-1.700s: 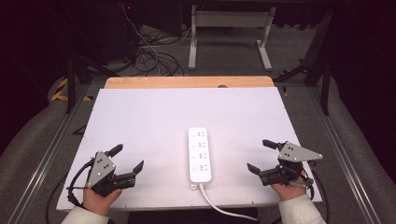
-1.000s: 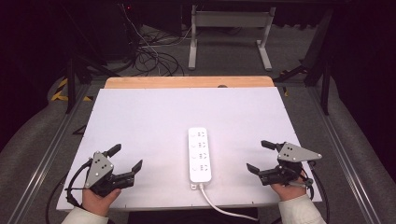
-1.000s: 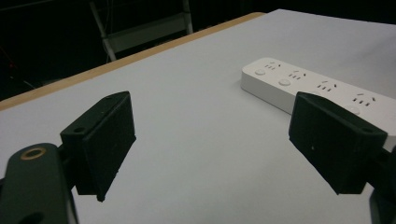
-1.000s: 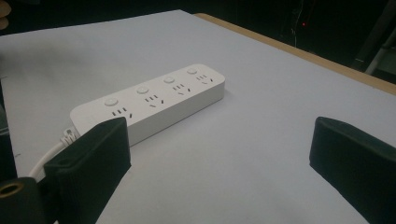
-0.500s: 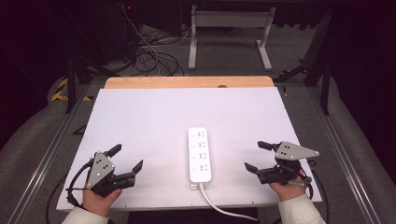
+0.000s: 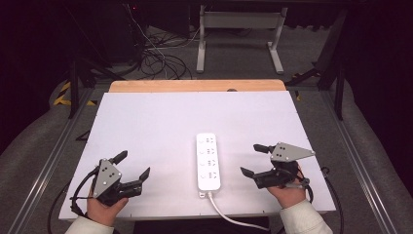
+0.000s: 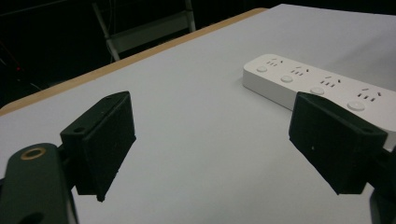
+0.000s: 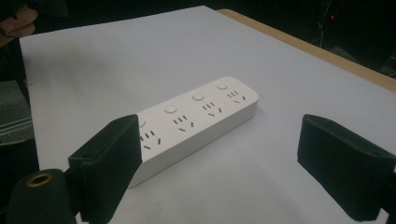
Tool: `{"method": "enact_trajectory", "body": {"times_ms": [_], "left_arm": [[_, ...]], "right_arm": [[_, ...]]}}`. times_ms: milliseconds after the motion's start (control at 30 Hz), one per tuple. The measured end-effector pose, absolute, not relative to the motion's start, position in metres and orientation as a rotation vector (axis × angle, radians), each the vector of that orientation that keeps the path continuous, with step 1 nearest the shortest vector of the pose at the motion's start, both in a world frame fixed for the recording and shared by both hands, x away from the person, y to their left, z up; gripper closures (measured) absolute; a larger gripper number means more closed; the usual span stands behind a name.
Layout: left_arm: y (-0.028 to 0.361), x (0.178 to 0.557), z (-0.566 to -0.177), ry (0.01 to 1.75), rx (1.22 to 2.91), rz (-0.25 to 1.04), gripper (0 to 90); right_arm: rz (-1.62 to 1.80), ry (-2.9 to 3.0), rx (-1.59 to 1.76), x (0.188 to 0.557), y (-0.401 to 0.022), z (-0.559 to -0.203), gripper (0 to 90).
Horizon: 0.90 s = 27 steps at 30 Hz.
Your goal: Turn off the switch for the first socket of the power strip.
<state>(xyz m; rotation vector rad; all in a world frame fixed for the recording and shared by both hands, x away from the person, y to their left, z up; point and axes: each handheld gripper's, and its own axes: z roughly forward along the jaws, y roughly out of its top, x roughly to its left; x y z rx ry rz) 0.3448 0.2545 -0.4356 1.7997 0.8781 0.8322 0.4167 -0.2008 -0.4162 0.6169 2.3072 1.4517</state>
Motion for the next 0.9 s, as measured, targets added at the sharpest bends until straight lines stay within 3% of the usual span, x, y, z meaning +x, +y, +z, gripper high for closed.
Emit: {"method": "enact_trajectory", "body": {"times_ms": [600, 800, 900], "left_arm": [[0.255, 0.345, -0.436, 0.878, 1.802, 0.837, 14.7], [0.255, 0.345, -0.436, 0.878, 1.8, 0.836, 14.7], [0.255, 0.346, -0.436, 0.878, 1.809, 0.833, 14.7]], "right_arm": [[1.491, 2.388, 0.525, 0.426, -0.151, -0.407, 13.8], [1.484, 2.407, 0.526, 0.426, -0.145, -0.403, 19.1], [1.489, 2.425, 0.545, 0.426, -0.145, -0.4, 28.5]]}}
